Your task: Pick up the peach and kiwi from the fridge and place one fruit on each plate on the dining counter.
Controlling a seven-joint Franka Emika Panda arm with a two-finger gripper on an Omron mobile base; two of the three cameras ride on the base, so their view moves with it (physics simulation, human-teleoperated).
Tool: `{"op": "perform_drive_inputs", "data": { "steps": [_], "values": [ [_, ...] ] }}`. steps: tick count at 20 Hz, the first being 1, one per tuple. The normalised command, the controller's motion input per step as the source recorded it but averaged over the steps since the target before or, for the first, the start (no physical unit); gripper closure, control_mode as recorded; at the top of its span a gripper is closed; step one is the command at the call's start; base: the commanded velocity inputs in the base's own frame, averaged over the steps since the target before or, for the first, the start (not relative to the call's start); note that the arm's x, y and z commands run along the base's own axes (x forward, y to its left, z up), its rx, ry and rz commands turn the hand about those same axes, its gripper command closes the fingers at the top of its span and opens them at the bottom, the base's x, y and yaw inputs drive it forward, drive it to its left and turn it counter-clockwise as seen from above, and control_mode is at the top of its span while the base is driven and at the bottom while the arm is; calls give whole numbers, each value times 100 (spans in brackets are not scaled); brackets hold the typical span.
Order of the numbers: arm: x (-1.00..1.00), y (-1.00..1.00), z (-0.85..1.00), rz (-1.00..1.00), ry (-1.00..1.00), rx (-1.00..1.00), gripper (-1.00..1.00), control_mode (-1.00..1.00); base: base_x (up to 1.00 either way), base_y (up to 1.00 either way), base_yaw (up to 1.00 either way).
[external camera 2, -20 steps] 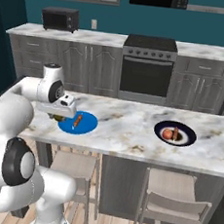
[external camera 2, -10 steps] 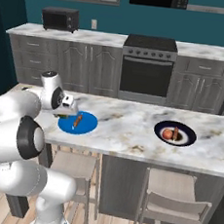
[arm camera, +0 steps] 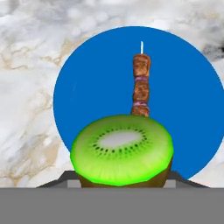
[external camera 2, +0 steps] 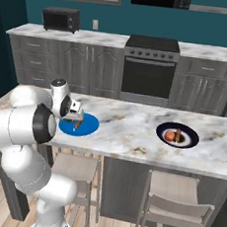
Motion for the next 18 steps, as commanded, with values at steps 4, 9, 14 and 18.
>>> {"op": "perform_drive_inputs", "data": {
  "steps": [4,9,14,18],
  "values": [
    [56,0,1,2,47,1,100,-100,0,0,0],
    [7,11,-17,2,15,0,100,-100,0,0,0],
    [14,20,-62,0,0,-3,100,-100,0,0,0],
    [7,3,-34,0,0,-3,100,-100,0,0,0]
  ]
}}
